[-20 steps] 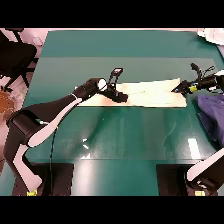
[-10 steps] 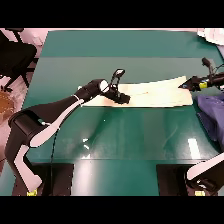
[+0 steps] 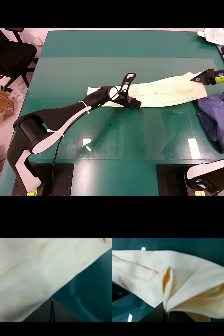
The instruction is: Fold the shirts.
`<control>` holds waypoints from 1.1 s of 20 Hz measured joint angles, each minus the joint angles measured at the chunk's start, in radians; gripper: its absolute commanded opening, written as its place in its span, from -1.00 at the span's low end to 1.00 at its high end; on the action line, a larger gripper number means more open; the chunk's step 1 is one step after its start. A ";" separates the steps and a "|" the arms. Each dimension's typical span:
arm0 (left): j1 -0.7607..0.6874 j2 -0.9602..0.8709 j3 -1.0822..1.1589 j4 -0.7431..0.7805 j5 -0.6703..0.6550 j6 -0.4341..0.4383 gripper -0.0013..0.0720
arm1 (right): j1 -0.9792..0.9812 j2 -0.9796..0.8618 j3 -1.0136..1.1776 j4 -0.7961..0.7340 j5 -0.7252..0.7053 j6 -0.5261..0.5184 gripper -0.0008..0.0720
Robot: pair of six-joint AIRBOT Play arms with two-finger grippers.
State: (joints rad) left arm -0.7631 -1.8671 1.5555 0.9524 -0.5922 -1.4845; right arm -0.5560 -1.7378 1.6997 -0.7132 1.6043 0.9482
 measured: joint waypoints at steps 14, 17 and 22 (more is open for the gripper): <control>-0.015 0.000 0.000 -0.024 0.085 0.000 -0.91 | 0.258 0.122 0.114 0.108 -0.008 0.031 -0.92; -0.007 0.001 0.000 -0.006 0.057 0.000 -0.91 | 0.360 0.120 0.116 0.110 -0.048 0.052 -0.92; 0.072 0.064 0.000 0.077 -0.048 -0.001 -0.91 | 0.514 0.063 0.117 0.110 -0.128 0.098 -0.93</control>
State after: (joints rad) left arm -0.6910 -1.8027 1.5555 1.0298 -0.6403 -1.4853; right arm -0.0422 -1.6752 1.8168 -0.6033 1.4765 1.0458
